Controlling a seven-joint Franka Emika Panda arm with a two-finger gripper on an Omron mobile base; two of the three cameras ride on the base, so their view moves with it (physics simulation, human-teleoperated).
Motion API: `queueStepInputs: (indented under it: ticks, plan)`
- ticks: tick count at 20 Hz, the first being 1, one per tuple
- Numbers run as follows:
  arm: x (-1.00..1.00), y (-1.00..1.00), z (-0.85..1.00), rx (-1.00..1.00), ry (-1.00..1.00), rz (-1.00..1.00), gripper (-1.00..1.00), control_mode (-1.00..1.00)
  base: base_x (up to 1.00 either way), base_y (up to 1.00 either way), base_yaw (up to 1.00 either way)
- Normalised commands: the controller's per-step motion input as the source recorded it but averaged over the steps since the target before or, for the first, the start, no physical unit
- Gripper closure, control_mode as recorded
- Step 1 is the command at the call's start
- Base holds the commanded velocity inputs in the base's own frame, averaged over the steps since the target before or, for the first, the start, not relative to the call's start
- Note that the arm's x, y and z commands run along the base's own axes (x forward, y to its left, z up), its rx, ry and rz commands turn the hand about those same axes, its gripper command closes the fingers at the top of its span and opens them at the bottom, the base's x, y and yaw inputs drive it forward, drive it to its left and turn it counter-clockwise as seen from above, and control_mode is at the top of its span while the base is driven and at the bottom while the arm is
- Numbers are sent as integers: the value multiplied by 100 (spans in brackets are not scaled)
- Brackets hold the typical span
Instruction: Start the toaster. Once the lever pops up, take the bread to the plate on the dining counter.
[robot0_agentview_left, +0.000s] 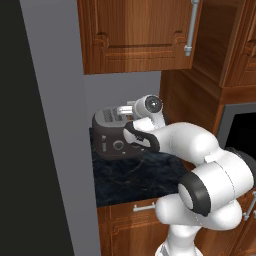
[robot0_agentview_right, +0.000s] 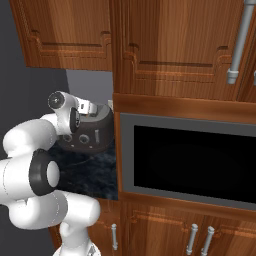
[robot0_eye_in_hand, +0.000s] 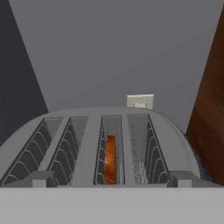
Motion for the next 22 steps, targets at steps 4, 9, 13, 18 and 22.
queueStepInputs:
  ticks: [4,9,13,18,22]
  plan:
    - [0,0,0,0,0,0,-100,-100,0,0,0]
    - [0,0,0,0,0,0,-100,-100,0,0,0]
    - [0,0,0,0,0,0,-100,-100,0,0,0]
    - [0,0,0,0,0,0,-100,-100,0,0,0]
    - [0,0,0,0,0,0,-100,-100,0,0,0]
